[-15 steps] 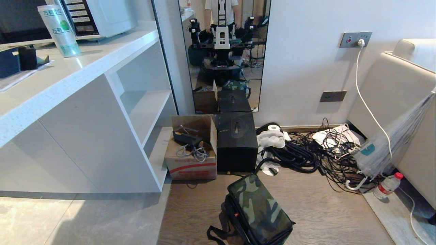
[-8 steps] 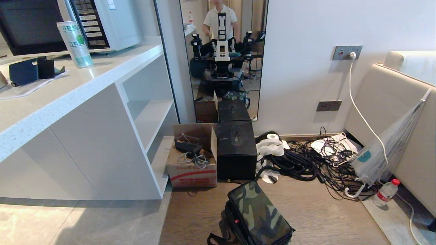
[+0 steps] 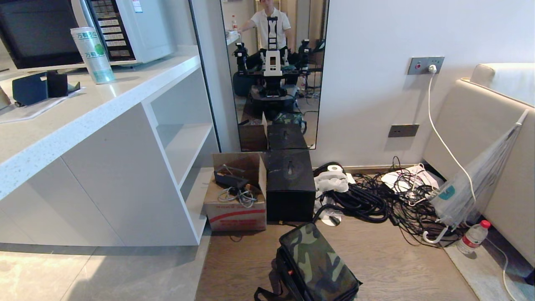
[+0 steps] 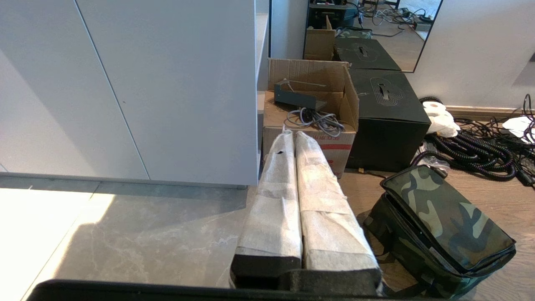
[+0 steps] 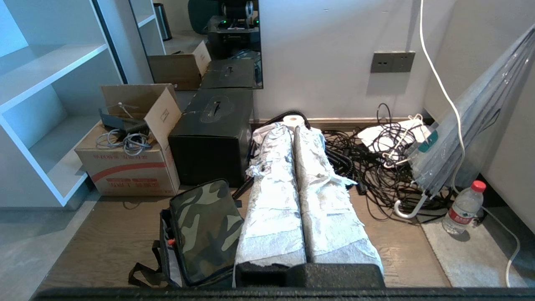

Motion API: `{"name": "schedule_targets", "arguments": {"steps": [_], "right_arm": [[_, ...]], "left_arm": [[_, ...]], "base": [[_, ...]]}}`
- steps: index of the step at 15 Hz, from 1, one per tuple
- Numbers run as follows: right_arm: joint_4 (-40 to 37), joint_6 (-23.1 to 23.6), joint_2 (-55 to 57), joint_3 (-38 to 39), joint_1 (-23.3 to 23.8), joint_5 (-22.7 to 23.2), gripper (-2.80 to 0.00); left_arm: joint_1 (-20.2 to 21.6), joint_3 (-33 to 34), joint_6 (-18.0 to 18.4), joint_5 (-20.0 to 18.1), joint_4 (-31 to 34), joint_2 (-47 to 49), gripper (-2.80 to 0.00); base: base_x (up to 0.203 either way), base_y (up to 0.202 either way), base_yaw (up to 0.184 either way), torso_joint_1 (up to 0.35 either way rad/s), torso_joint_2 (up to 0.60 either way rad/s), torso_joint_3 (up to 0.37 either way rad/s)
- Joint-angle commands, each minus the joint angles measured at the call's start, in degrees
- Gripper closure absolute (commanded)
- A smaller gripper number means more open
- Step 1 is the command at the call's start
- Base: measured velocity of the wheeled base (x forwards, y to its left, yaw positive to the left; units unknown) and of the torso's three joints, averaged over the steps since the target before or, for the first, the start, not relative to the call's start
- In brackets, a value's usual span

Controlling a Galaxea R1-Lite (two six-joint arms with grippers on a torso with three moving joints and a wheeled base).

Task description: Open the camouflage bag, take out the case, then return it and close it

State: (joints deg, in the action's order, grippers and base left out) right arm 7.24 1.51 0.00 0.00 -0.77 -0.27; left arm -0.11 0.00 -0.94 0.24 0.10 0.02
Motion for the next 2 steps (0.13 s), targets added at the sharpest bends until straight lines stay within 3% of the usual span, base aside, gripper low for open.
{"name": "schedule_targets", "arguments": {"steps": [1,2], "right_arm": [[0.1,0.2,0.1,2.3,0.0,0.1,0.00],[0.1,0.1,0.1,2.3,0.0,0.0,0.00]], "left_arm": [[-0.1,0.0,0.0,0.0,0.0,0.0,0.00],[-0.1,0.0,0.0,0.0,0.0,0.0,0.00]], "base": [[0.000,0.000,0.000,0.000,0.00,0.000],[0.000,0.000,0.000,0.000,0.00,0.000]]}}
